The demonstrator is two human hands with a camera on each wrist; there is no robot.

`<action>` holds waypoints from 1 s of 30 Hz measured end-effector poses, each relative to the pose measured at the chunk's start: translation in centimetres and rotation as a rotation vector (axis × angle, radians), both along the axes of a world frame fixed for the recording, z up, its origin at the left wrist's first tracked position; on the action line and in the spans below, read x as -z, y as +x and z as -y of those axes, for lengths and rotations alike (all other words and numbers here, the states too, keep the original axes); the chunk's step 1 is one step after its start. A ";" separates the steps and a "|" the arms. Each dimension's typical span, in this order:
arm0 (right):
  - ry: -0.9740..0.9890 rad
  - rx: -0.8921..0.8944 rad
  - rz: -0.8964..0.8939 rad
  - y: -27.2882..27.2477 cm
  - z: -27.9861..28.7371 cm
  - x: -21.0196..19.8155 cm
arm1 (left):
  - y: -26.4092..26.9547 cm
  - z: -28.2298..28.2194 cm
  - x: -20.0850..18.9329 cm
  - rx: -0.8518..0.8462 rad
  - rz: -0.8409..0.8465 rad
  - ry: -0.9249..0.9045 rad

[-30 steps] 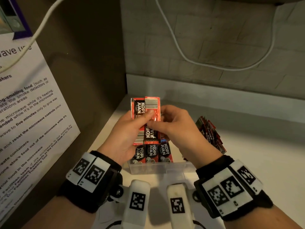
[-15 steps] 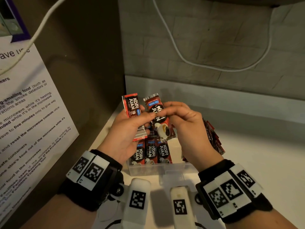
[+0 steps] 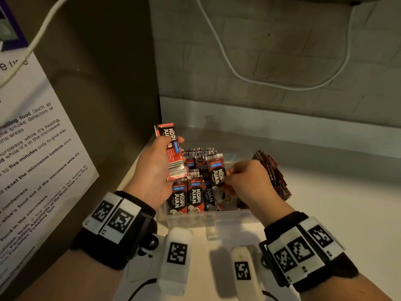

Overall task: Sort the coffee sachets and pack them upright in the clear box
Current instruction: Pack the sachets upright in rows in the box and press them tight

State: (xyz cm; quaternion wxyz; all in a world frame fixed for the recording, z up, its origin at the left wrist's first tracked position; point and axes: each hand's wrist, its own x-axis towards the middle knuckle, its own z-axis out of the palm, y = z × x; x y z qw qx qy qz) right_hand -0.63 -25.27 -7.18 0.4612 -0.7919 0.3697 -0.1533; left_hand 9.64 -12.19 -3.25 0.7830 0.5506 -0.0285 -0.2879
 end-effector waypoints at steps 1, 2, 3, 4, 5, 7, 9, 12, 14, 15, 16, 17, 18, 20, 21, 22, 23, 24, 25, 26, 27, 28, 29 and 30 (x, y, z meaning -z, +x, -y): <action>-0.004 -0.012 -0.044 0.2 0.1 0.5 | 0.0 0.0 -0.1 0.011 0.005 0.005; -0.007 -0.023 -0.083 0.4 0.1 1.0 | -0.1 -0.1 -0.1 0.023 0.008 0.006; -0.010 -0.036 -0.120 0.5 0.1 1.3 | -0.1 -0.1 -0.1 0.030 0.014 0.006; -0.016 -0.050 -0.151 0.7 0.0 1.6 | -0.2 -0.2 -0.2 0.032 0.022 0.005; -0.026 -0.065 -0.180 0.8 -0.1 1.7 | -0.2 -0.2 -0.2 0.029 0.029 0.000; -0.057 -0.083 -0.226 0.9 -0.3 1.9 | -0.2 -0.3 -0.2 0.028 0.038 -0.008; -0.084 -0.094 -0.257 1.0 -0.5 2.0 | -0.1 -0.4 -0.1 0.029 0.044 -0.010; -0.103 -0.106 -0.272 1.0 -0.6 2.0 | 0.0 -0.5 0.1 0.031 0.056 -0.002; -0.138 -0.125 -0.290 0.8 -0.7 1.8 | 0.0 -0.6 0.3 0.037 0.066 -0.003; -0.169 -0.134 -0.304 0.6 -0.8 1.5 | 0.1 -0.6 0.4 0.039 0.071 -0.008; -0.208 -0.131 -0.310 0.5 -0.8 1.2 | 0.1 -0.6 0.5 0.038 0.079 -0.013; -0.246 -0.114 -0.292 0.3 -0.9 0.8 | 0.2 -0.7 0.5 0.040 0.086 -0.023; -0.268 -0.089 -0.235 0.2 -1.0 0.3 | 0.2 -0.7 0.5 0.044 0.096 -0.039; -0.224 -0.037 -0.014 0.2 -1.5 -1.1 | 0.1 -0.7 0.3 0.067 0.130 -0.078; -0.144 -0.029 0.097 0.2 -1.8 -1.9 | 0.0 -0.7 0.2 0.086 0.151 -0.101; -0.019 -0.033 0.190 0.3 -2.1 -2.8 | -0.1 -0.7 0.1 0.109 0.171 -0.124; 0.137 -0.055 0.270 0.3 -2.5 -3.6 | -0.2 -0.7 0.0 0.136 0.186 -0.145; 0.279 -0.084 0.338 0.3 -2.8 -4.3 | -0.2 -0.7 -0.1 0.163 0.199 -0.161; 0.363 -0.113 0.402 0.3 -3.1 -4.8 | -0.3 -0.8 -0.2 0.191 0.215 -0.170; 0.397 -0.130 0.467 0.4 -3.3 -5.2 | -0.4 -0.8 -0.2 0.221 0.236 -0.174; 0.402 -0.130 0.535 0.5 -3.4 -5.4 | -0.6 -0.9 -0.4 0.253 0.255 -0.172; 0.396 -0.115 0.599 0.6 -3.3 -5.5 | -0.7 -1.0 -0.4 0.290 0.272 -0.162; 0.393 -0.098 0.658 0.6 -3.2 -5.5 | -0.9 -1.1 -0.5 0.331 0.282 -0.150; 0.399 -0.089 0.712 0.6 -3.0 -5.5 | -1.0 -1.2 -0.6 0.363 0.283 -0.139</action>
